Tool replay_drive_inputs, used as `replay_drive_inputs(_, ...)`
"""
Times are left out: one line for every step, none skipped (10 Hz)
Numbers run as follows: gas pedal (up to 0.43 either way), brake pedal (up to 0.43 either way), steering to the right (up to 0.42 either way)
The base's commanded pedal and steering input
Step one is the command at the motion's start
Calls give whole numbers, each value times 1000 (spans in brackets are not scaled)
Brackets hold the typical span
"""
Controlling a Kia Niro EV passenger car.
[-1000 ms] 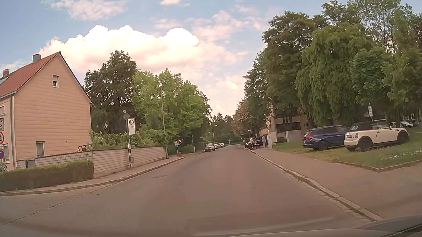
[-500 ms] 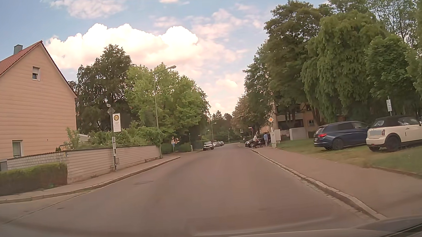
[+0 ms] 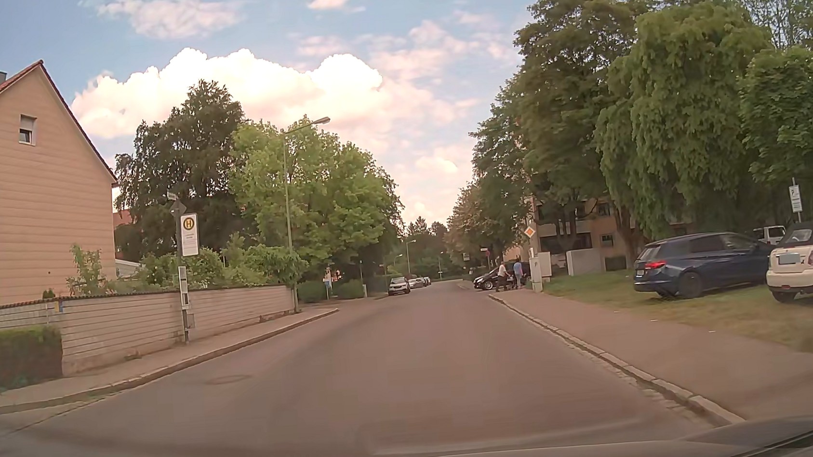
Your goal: Follow the waypoints while adhering to traffic rules and regulations
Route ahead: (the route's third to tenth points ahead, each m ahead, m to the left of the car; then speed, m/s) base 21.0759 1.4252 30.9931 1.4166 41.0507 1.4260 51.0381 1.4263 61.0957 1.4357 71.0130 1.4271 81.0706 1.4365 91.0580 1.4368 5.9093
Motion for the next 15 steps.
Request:
replay_drive_inputs(189,18,6)
replay_drive_inputs(209,18,6)
replay_drive_inputs(220,18,4)
replay_drive_inputs(220,18,3)
replay_drive_inputs(228,18,3)
replay_drive_inputs(240,18,3)
replay_drive_inputs(240,18,2)
replay_drive_inputs(240,18,1)
replay_drive_inputs(240,18,0)
replay_drive_inputs(240,18,-3)
replay_drive_inputs(240,18,-6)
replay_drive_inputs(240,18,-6)
replay_drive_inputs(240,18,-7)
replay_drive_inputs(240,18,-7)
replay_drive_inputs(240,18,-6)
